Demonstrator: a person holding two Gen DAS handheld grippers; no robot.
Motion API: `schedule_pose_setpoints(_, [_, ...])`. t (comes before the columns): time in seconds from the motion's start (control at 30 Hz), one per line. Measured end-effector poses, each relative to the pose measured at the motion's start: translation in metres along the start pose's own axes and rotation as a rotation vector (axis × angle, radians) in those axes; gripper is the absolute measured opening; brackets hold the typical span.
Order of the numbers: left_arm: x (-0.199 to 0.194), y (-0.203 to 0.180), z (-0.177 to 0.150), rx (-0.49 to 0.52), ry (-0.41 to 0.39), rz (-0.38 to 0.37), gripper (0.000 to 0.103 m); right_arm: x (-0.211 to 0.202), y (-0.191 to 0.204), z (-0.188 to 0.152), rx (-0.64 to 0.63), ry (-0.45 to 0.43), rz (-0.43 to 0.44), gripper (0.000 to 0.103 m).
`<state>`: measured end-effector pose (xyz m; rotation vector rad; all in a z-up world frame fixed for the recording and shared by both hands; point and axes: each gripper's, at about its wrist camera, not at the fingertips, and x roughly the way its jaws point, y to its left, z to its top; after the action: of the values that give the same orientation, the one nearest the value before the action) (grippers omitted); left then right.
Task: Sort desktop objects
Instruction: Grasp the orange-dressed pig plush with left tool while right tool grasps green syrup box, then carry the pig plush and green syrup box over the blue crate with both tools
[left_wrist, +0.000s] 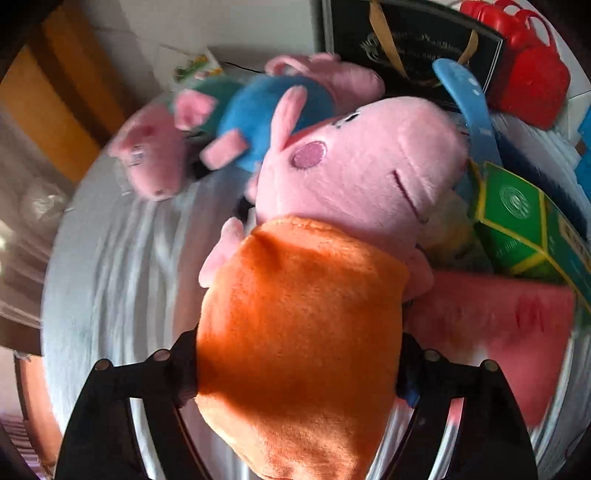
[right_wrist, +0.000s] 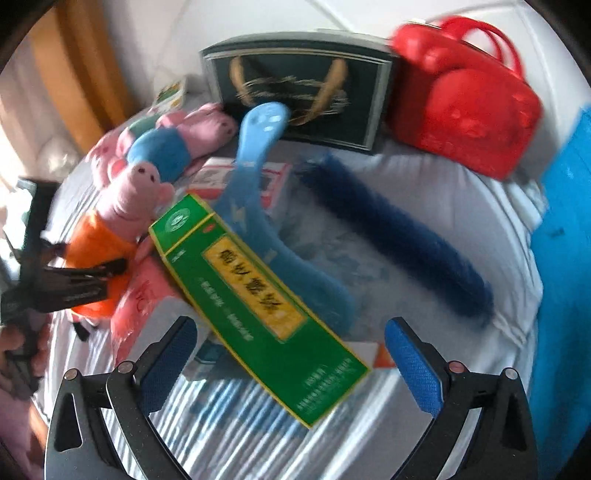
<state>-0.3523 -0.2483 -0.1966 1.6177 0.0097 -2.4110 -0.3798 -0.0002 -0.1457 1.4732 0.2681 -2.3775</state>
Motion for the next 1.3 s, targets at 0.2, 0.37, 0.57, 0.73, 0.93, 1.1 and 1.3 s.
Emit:
schedule_pose_setpoints(0.2, [-0.023,0.004,-0.027,-0.043,0.017,-0.015,0.08,0.03,0.018,0.002,-0.086,0.055,-0.024,0.091])
schedule_pose_setpoints(0.37, [-0.054,0.001,-0.027,-0.049,-0.047,-0.012,0.08,0.043,0.026,0.001,-0.108,0.069,-0.047,0.063])
schedule_pose_setpoints(0.57, [-0.106,-0.01,-0.039,-0.045,-0.141,-0.029,0.08,0.006,0.031,-0.016,-0.095,0.02,-0.02,0.057])
schedule_pose_setpoints(0.73, [-0.151,-0.018,-0.05,-0.029,-0.239,-0.064,0.08,-0.051,0.031,-0.035,-0.039,-0.072,-0.021,0.057])
schedule_pose_setpoints(0.93, [-0.202,-0.038,-0.061,0.015,-0.362,-0.132,0.08,-0.131,0.032,-0.057,0.026,-0.212,-0.06,0.057])
schedule_pose_setpoints(1.1, [-0.242,-0.07,-0.067,0.075,-0.45,-0.202,0.08,-0.198,0.023,-0.082,0.087,-0.336,-0.138,0.057])
schedule_pose_setpoints(1.3, [-0.288,-0.117,-0.069,0.108,-0.538,-0.262,0.08,-0.26,-0.012,-0.111,0.157,-0.455,-0.193,0.058])
